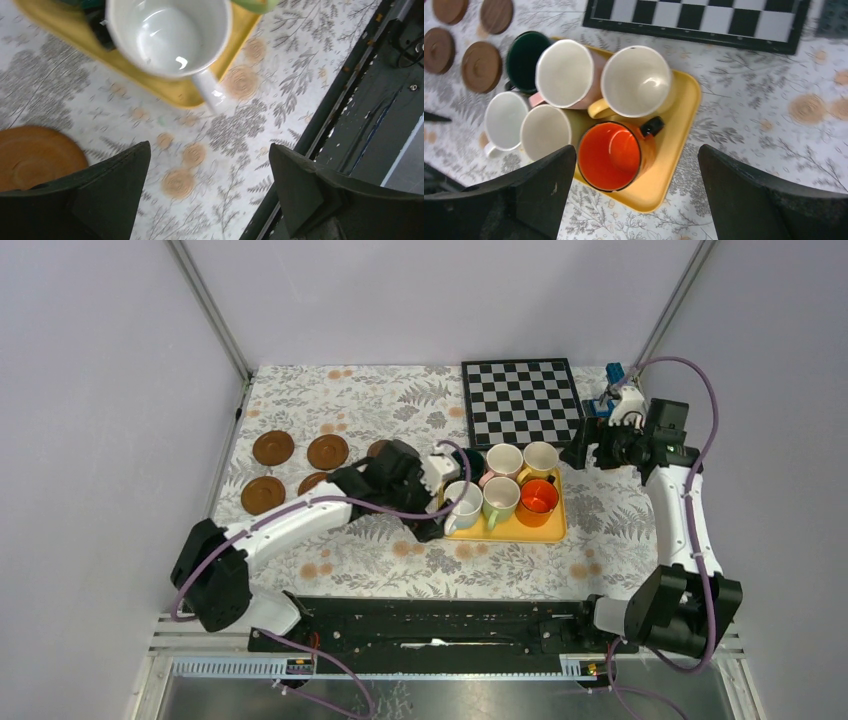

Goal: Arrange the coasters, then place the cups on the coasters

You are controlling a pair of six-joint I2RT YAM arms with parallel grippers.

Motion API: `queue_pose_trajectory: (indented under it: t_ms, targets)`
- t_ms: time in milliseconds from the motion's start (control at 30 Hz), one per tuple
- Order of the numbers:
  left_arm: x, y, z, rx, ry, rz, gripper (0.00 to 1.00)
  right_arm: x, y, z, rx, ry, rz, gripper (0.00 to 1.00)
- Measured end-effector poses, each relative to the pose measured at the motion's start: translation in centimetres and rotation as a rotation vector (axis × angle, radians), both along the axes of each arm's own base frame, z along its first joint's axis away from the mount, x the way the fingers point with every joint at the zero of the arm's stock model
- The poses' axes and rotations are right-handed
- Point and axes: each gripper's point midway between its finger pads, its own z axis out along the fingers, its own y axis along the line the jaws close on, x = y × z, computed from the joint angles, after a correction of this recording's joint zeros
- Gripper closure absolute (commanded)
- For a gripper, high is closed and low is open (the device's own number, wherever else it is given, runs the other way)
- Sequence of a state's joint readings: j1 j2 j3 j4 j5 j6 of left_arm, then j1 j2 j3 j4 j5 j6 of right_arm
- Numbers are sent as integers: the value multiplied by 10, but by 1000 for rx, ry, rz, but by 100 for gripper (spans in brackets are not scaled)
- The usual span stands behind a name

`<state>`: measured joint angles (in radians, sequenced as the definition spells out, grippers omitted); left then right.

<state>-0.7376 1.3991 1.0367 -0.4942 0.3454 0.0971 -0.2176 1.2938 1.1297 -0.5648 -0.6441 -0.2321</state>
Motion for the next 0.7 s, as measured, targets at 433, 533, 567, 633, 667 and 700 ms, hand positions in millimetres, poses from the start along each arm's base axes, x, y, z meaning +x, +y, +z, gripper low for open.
queue_pose_trajectory:
  t_ms: [433,533,567,633,667,700]
  targets:
    - [7,-48,-53,82,1,222,29,-2,-25,-5,-49,-69,-186,2]
    - [14,-50,-56,78,-14,264,33,0,-25,-13,-41,-41,-182,2]
    - [17,-50,-57,75,-21,272,35,0,-25,-16,-40,-33,-182,2]
    - [21,-52,-57,69,-35,284,40,1,-25,-18,-39,-27,-182,2]
    - [23,-53,-57,65,-41,287,41,1,-25,-18,-39,-26,-181,2]
    - [25,-54,-56,61,-50,290,43,1,-25,-18,-39,-26,-181,2]
